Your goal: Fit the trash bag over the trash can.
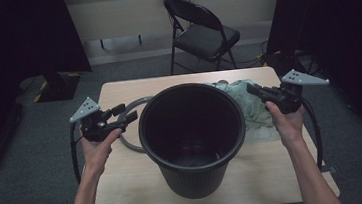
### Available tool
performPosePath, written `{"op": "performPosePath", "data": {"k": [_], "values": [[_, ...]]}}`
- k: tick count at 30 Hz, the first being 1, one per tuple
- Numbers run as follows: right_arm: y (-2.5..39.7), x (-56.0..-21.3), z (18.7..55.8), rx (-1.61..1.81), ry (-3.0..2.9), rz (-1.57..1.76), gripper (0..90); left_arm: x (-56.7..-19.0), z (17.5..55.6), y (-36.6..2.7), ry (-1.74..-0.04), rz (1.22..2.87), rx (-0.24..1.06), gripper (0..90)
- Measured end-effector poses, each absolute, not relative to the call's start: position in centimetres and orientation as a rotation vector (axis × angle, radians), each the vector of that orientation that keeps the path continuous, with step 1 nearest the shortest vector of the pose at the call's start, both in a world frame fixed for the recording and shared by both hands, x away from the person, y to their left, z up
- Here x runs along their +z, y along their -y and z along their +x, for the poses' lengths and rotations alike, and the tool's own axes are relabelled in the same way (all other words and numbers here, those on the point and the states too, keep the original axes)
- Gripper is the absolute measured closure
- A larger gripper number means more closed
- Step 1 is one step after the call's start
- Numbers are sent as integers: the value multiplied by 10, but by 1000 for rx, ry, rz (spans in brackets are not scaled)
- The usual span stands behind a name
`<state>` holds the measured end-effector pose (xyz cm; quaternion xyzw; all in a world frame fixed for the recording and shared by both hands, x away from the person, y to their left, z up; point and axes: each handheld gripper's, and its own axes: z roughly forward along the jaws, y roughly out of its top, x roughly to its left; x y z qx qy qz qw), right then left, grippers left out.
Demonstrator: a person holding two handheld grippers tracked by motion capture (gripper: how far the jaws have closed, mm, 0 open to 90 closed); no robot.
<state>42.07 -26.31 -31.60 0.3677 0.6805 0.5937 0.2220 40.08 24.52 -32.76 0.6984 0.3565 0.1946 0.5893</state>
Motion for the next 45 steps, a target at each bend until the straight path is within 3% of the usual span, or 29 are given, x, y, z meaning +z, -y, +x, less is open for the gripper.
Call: {"op": "performPosePath", "data": {"k": [3,5,10,19,35,45], "values": [[259,-304,426,1648,-1872,989,900,-313,402,-244,-800,1597,456,416],[257,-297,429,1657,-1860,977,900,-304,403,-242,-759,1594,455,472],[249,-273,430,1667,-1841,927,900,-285,400,-228,-709,1587,502,468],[230,-242,411,1740,-1812,801,900,-267,403,-206,-653,1588,511,406],[191,-220,399,1852,-1858,667,900,-247,409,-172,-542,1582,512,186],[169,-202,402,1899,-1846,597,900,-245,413,-165,-502,1567,502,199]]}}
